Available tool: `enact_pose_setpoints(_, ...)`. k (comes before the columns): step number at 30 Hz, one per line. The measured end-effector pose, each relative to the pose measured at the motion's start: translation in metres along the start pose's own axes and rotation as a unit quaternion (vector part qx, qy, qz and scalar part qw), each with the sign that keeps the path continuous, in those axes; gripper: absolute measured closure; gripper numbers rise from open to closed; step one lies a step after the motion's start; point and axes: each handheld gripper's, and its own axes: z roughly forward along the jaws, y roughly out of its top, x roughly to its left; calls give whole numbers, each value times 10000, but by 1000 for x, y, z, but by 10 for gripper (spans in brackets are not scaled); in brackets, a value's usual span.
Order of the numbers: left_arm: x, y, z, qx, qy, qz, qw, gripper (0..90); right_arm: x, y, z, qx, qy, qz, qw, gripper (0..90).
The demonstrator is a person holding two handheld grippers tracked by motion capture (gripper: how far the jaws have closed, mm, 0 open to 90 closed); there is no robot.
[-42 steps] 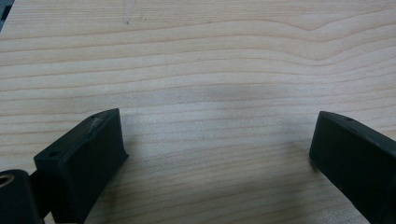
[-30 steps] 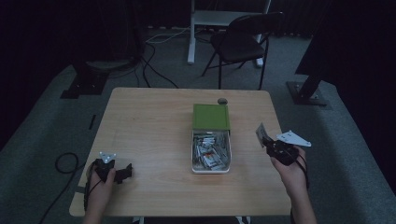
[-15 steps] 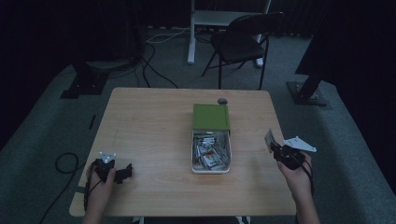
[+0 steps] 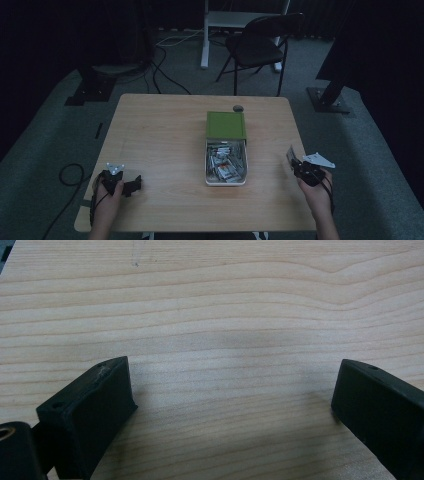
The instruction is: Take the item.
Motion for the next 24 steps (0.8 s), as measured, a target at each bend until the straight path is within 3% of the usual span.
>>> enact_pose_setpoints(16,0,0,0,0,-1,0,10000,38,15,-11,14,256,172,-179,9994,841)
enact_pose_setpoints(24,0,0,0,0,0,0,10000,38,29,-12,16,314,273,-444,9981,837)
